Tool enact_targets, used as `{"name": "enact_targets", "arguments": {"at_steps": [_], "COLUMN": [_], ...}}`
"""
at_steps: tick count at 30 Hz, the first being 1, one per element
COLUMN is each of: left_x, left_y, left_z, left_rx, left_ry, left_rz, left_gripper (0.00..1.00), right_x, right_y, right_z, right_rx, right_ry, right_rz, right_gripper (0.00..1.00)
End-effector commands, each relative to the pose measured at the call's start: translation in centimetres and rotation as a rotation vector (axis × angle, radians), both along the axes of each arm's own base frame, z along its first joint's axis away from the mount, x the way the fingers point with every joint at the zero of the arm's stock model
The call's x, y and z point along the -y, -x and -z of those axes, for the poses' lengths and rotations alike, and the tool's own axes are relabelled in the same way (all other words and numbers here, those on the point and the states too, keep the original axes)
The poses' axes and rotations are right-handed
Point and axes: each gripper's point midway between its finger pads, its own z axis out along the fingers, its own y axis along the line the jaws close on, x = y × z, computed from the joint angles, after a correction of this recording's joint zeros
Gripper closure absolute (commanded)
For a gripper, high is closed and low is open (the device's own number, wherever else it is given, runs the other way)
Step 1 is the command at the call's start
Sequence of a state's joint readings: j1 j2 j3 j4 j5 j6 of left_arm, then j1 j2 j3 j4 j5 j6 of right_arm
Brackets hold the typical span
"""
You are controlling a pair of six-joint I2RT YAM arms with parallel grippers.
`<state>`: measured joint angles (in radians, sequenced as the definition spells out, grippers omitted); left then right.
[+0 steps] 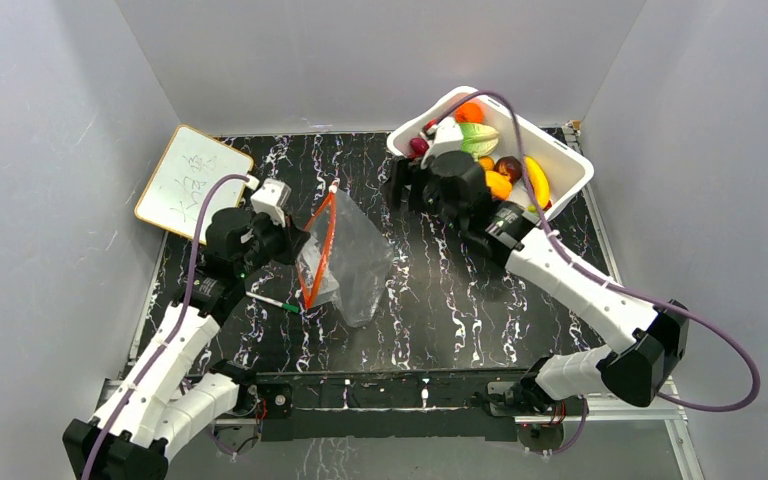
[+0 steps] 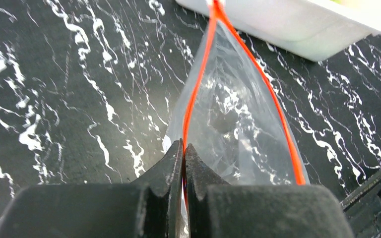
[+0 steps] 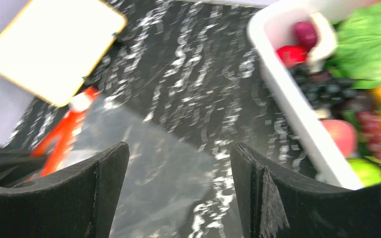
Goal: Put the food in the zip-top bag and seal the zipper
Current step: Adjust the fake vegetable in the bin.
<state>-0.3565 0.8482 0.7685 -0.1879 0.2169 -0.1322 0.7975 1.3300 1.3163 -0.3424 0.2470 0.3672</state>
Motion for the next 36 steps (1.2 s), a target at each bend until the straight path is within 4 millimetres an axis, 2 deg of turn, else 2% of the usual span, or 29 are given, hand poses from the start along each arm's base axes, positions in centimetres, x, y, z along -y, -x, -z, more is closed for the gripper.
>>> {"name": "enact_targets", "arguments": {"at_steps": [1, 4, 8, 11, 13, 18, 21, 24, 28, 29, 34, 36], "left_x": [-1.0, -1.5, -1.8, -1.5, -1.4, -0.4, 0.3, 0.5, 0.4, 0.4, 0.5, 0.4], "left_y": [-1.0, -1.3, -1.9, -1.7, -1.5, -1.1, -0.4, 0.6, 1.7, 2.0, 2.4, 2.4], "left_z": [-7.6, -10.5, -12.1, -11.5, -10.8, -5.4, -3.6, -2.9, -2.9, -2.8, -2.3, -2.2], "left_rx": [0.224, 0.329, 0.433, 0.515, 0.537, 0.396, 0.329, 0.285, 0.289, 0.290, 0.290, 0.291], "left_ry": [-0.020, -0.051, -0.079, -0.063, -0.039, -0.017, 0.002, 0.023, 0.062, 0.072, 0.073, 0.066], "left_rz": [-0.028, -0.033, -0.037, -0.014, -0.013, 0.027, 0.073, 0.087, 0.085, 0.091, 0.103, 0.102], "left_gripper": [1.00, 1.00, 1.00, 1.00, 1.00, 1.00, 1.00, 1.00, 1.00, 1.00, 1.00, 1.00], "right_x": [6.0, 8.8, 12.1, 14.8, 16.6, 18.6, 20.0, 21.7, 23.9, 24.2, 25.7, 25.7], "right_y": [-4.4, -6.9, -9.9, -12.2, -13.7, -15.7, -16.6, -18.1, -19.6, -20.0, -20.8, -21.0], "right_z": [-3.2, -3.1, -2.4, -1.4, -0.1, 2.1, 3.3, 5.3, 7.7, 9.4, 13.0, 14.3], "right_rx": [0.082, 0.096, 0.085, 0.091, 0.090, 0.119, 0.136, 0.069, -0.019, -0.059, -0.124, -0.135], "right_ry": [0.050, 0.107, 0.151, 0.217, 0.289, 0.347, 0.399, 0.455, 0.537, 0.564, 0.656, 0.675], "right_rz": [0.164, 0.248, 0.331, 0.380, 0.415, 0.345, 0.358, 0.345, 0.338, 0.330, 0.319, 0.284], "right_gripper": [0.28, 0.29, 0.30, 0.32, 0.34, 0.36, 0.37, 0.38, 0.40, 0.41, 0.47, 0.47]}}
